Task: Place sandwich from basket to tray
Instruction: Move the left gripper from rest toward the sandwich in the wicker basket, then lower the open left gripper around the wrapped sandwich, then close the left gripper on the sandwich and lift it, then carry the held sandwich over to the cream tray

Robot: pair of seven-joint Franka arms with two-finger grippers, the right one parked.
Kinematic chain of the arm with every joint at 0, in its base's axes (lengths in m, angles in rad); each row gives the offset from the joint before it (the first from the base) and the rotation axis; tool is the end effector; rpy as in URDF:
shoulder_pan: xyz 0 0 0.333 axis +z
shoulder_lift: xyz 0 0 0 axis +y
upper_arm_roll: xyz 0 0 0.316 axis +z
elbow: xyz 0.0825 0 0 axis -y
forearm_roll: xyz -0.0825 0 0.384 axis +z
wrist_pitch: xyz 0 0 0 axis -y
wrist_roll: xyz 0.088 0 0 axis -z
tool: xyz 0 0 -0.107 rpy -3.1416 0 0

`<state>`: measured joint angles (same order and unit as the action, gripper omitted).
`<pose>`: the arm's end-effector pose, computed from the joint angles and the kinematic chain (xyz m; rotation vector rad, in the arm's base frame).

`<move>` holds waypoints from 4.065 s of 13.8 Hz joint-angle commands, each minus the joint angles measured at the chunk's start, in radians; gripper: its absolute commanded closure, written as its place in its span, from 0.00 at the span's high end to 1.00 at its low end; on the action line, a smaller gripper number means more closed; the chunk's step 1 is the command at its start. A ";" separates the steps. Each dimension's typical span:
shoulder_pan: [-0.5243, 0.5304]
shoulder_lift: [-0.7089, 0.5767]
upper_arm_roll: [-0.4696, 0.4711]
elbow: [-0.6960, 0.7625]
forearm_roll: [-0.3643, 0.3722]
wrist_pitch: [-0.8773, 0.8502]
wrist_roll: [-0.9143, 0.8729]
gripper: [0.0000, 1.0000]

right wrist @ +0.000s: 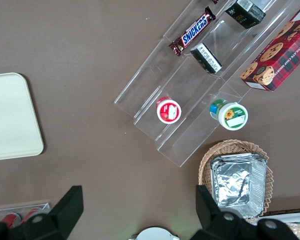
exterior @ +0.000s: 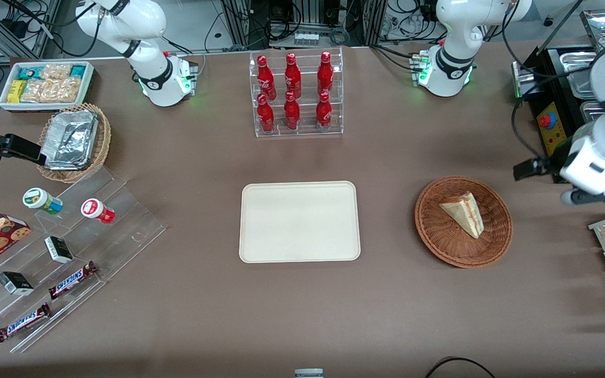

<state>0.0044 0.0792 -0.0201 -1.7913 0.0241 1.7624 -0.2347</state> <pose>0.5744 -0.0066 0.4911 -3.0847 -0.3299 0.1623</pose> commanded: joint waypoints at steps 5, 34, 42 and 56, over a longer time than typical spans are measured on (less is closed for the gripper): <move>-0.007 -0.036 0.000 -0.330 -0.062 0.421 -0.397 1.00; -0.061 0.085 -0.023 -0.514 -0.044 0.755 -0.542 0.00; -0.263 0.054 -0.032 -0.131 -0.047 0.280 -0.522 0.00; -0.702 0.531 -0.034 0.248 -0.049 0.493 -0.528 0.00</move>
<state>-0.6555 0.5441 -0.0680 -1.6252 -0.0256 2.2513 -0.7591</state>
